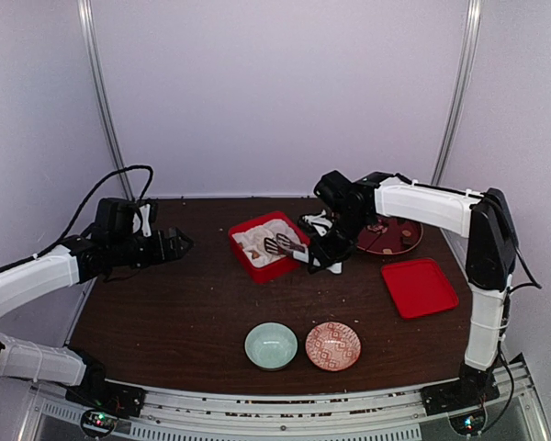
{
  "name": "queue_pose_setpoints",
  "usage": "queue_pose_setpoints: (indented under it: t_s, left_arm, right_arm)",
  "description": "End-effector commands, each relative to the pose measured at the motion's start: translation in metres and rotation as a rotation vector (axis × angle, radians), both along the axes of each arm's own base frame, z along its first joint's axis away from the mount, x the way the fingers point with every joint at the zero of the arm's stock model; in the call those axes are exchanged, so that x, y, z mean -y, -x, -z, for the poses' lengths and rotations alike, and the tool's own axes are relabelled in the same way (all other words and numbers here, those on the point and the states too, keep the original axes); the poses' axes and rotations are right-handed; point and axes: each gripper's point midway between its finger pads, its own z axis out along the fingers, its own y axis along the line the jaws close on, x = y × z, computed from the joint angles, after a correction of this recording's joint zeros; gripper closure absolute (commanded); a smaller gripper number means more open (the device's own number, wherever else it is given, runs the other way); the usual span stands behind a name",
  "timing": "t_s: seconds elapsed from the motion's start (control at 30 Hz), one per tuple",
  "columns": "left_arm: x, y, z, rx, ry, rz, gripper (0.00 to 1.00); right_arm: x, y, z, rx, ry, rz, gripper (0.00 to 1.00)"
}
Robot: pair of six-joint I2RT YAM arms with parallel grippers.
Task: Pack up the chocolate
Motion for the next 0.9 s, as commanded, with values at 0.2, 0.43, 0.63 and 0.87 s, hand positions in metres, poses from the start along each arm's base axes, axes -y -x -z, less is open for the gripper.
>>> queue_pose_setpoints:
  t_s: [0.2,0.43,0.63,0.87]
  left_arm:
    - [-0.001,-0.005,-0.010,0.038,0.012,-0.004,0.02]
    - [-0.001,-0.005,-0.009,0.035,0.008,-0.006,0.02]
    - [0.000,-0.005,-0.006,0.027,0.010,-0.004,0.02]
    - [0.000,-0.005,-0.002,0.019,0.009,-0.003,0.02]
  right_arm:
    - [0.020,-0.037,-0.068,0.156,-0.101,0.102,0.66]
    - [0.100,-0.068,-0.084,0.207,-0.096,0.301,0.66]
    - [0.183,-0.082,-0.076,0.237,-0.054,0.489,0.66]
    - [0.261,-0.108,-0.063,0.259,0.010,0.686,0.66]
